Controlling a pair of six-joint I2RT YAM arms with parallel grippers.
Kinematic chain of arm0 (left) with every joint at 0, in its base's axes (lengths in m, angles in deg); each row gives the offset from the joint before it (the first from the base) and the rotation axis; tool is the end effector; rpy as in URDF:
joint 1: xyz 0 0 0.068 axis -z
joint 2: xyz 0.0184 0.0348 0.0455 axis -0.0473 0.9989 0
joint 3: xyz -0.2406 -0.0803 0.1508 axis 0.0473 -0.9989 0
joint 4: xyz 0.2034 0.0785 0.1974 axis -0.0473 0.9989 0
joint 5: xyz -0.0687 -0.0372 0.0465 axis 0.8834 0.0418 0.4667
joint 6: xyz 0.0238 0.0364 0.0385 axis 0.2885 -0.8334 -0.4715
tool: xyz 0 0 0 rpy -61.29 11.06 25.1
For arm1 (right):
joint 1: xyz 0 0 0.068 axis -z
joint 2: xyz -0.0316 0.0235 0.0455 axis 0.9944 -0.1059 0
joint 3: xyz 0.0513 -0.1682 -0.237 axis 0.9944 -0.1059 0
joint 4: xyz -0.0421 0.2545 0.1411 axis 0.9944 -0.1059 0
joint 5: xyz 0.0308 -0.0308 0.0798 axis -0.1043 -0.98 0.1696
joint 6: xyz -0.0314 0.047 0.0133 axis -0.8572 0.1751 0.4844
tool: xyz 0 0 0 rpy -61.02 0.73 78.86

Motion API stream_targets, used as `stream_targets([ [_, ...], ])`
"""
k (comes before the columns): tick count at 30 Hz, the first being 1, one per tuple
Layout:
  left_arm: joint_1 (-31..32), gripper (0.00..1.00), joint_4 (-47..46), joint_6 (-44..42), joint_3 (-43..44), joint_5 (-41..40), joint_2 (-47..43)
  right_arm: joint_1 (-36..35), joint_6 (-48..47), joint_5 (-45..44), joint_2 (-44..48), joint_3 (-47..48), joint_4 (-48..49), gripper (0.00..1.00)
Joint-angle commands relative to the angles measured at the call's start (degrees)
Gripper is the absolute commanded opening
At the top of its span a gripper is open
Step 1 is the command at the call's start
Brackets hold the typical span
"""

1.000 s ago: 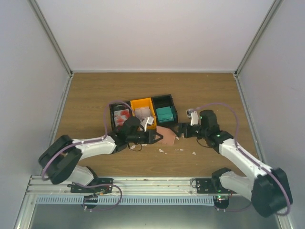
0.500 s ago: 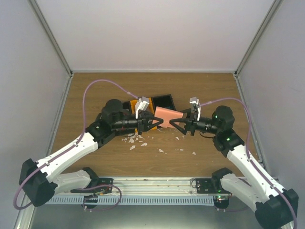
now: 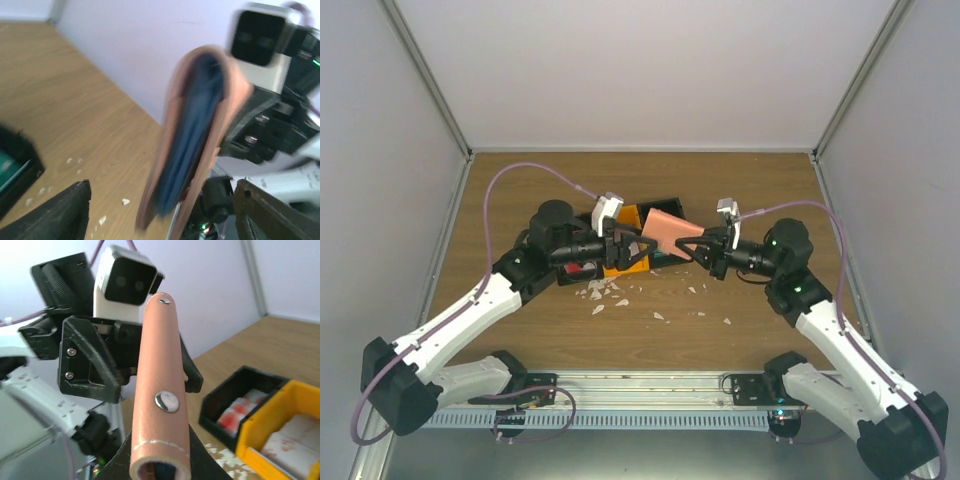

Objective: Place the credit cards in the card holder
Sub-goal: Open the card holder at the center of the board.

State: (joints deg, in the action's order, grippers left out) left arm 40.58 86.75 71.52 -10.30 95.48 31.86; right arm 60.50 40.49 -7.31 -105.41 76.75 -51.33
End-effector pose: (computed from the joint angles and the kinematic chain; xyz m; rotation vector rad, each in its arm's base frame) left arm 0.2078 -0.1939 0.3574 0.7005 1.8132 -1.3652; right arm 0.1880 0.1177 0.3375 -0.7008 1.6228 1.4210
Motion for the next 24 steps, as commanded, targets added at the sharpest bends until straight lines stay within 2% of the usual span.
stream_targets([
  [1,-3.88,0.84,7.99,9.04,0.11,-14.74,-2.81,-2.86,-10.11,-16.87,-1.64,3.81,-7.39,0.0],
  [3,-5.78,0.88,10.91,13.02,-1.13,-18.96,-4.86,-3.98,-12.41,-22.31,-2.7,4.12,-8.09,0.01],
  [8,-8.42,0.92,12.69,23.01,-2.54,-18.06,-8.93,-11.35,-19.82,-38.64,-4.89,5.74,-8.13,0.01],
  [12,-9.44,0.92,14.84,29.41,0.04,-13.47,-7.97,-19.53,-26.71,-54.58,-8.24,7.84,-6.52,0.0],
  [16,-10.36,0.92,11.94,34.35,0.99,-5.89,-5.49,-27.42,-35.1,-64.5,-11.73,8.94,-2.27,0.0],
  [19,-10.61,0.92,7.62,35.62,1.05,-1.85,-4.74,-34.22,-42.19,-71.54,-15.16,8.96,1.54,0.0],
  [24,-11.59,0.92,8.36,34.82,1.02,-1.79,-4.34,-41.35,-51.57,-79.73,-21.94,9.67,5.75,0.01],
])
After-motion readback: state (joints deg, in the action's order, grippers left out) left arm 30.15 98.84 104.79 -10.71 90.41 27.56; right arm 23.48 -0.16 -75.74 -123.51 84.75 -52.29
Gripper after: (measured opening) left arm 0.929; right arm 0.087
